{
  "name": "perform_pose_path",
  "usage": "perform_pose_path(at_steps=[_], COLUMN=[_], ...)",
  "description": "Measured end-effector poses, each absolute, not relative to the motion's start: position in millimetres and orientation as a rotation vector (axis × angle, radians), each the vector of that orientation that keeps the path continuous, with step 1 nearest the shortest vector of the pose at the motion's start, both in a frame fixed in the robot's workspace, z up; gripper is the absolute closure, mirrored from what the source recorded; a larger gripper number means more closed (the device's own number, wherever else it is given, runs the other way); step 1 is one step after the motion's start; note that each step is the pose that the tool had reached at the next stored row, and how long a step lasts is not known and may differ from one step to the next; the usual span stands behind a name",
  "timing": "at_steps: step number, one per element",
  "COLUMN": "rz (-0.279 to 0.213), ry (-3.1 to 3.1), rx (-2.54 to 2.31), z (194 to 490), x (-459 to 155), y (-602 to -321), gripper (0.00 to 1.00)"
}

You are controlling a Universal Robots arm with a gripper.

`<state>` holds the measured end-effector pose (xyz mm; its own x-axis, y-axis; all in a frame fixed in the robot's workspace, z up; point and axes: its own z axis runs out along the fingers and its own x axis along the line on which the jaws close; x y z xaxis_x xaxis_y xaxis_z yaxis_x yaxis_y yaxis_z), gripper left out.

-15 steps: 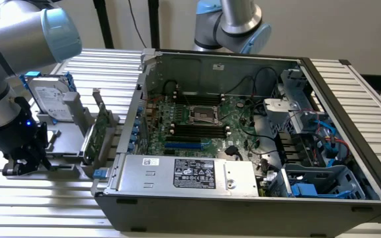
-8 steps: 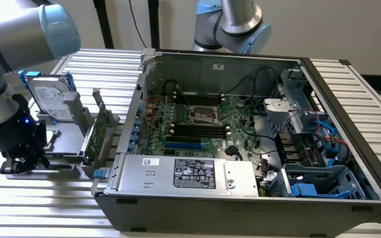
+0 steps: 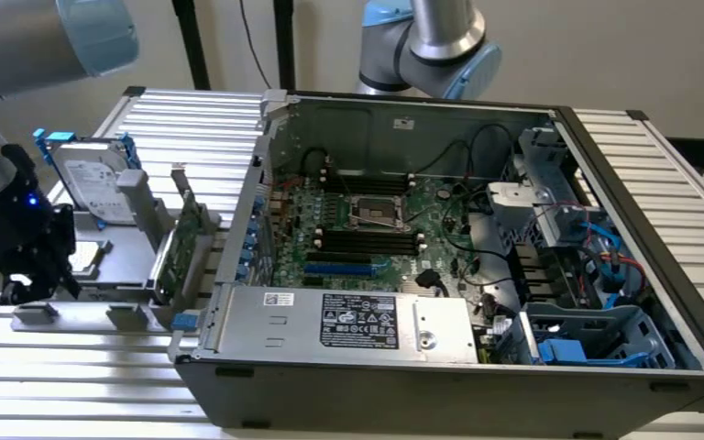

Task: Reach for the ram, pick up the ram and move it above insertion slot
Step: 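Pick up the ram and move it above insertion slot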

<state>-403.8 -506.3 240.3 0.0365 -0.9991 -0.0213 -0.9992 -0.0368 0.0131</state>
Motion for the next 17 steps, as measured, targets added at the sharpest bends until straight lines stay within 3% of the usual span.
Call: perform_pose_path(at_steps=[17], rz=[0.041], ry=[2.176], rx=[-2.256], z=[310], x=[-398], y=[-504], gripper=[0.87])
